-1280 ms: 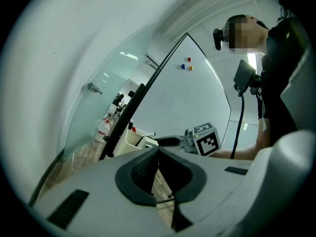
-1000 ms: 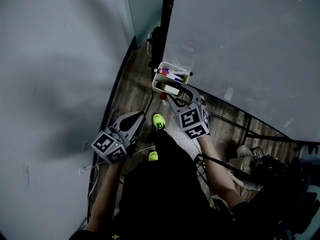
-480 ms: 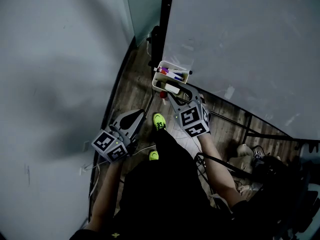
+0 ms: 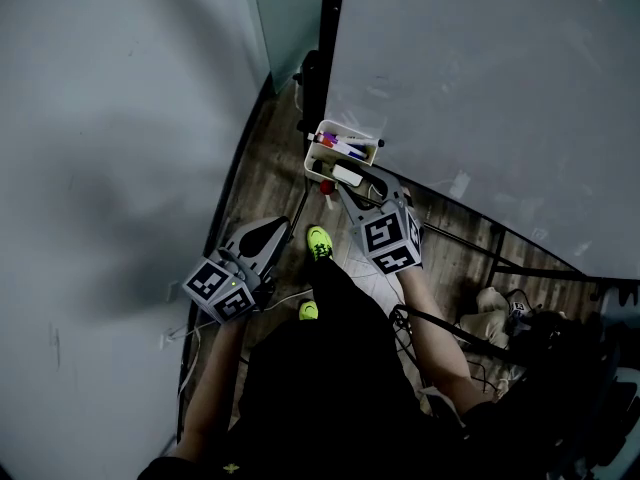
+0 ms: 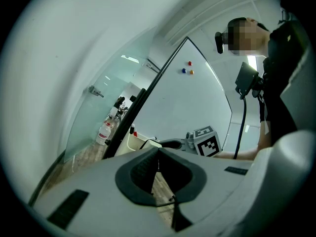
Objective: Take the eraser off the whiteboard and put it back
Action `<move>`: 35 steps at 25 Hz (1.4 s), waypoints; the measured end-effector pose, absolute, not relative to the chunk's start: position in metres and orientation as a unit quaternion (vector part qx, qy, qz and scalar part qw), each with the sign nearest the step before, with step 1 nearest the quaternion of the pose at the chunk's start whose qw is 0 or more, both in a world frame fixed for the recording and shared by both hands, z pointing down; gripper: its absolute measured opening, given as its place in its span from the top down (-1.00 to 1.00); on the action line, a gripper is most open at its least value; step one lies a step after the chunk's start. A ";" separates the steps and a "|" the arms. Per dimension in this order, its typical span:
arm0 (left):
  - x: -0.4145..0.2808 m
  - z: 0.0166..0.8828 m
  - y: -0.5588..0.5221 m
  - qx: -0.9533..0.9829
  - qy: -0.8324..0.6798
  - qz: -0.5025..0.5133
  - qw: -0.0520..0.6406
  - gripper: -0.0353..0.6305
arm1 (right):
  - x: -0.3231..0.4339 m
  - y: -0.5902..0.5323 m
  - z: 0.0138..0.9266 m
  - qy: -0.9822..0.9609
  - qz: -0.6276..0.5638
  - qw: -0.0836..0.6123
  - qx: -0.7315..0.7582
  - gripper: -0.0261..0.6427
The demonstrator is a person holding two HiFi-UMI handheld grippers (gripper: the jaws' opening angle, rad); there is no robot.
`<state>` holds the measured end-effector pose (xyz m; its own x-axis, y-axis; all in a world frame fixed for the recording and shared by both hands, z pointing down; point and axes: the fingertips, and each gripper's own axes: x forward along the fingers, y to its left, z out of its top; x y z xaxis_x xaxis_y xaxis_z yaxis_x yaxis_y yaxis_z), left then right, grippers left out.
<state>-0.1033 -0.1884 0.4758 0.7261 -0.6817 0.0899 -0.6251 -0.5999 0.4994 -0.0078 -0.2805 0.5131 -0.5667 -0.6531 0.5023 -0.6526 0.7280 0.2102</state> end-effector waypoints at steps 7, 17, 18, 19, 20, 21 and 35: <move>-0.099 0.475 -0.185 0.897 -0.356 -0.059 0.256 0.83 | -0.003 -0.277 0.498 -0.884 -0.010 0.272 0.380 0.44; -0.099 0.467 -0.182 0.899 -0.354 -0.066 0.249 0.83 | -0.002 -0.273 0.476 -0.885 -0.023 0.257 0.388 0.44; -0.099 0.465 -0.181 0.900 -0.354 -0.067 0.247 0.83 | -0.002 -0.272 0.473 -0.885 -0.025 0.255 0.389 0.44; -0.099 0.465 -0.181 0.900 -0.354 -0.068 0.246 0.83 | -0.001 -0.272 0.470 -0.885 -0.026 0.252 0.390 0.44; -0.098 0.464 -0.181 0.901 -0.353 -0.068 0.244 0.83 | -0.001 -0.271 0.467 -0.885 -0.028 0.250 0.391 0.44; -0.098 0.464 -0.181 0.901 -0.352 -0.068 0.243 0.83 | 0.000 -0.271 0.464 -0.885 -0.030 0.247 0.392 0.44; -0.090 0.452 -0.174 0.910 -0.338 -0.073 0.228 0.83 | 0.004 -0.260 0.425 -0.888 -0.041 0.214 0.406 0.44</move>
<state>-0.0901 -0.1740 0.4516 0.7605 -0.6490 0.0211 -0.5824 -0.6673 0.4642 0.0042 -0.2600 0.4249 -0.5791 -0.7380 0.3465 -0.7031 0.6672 0.2460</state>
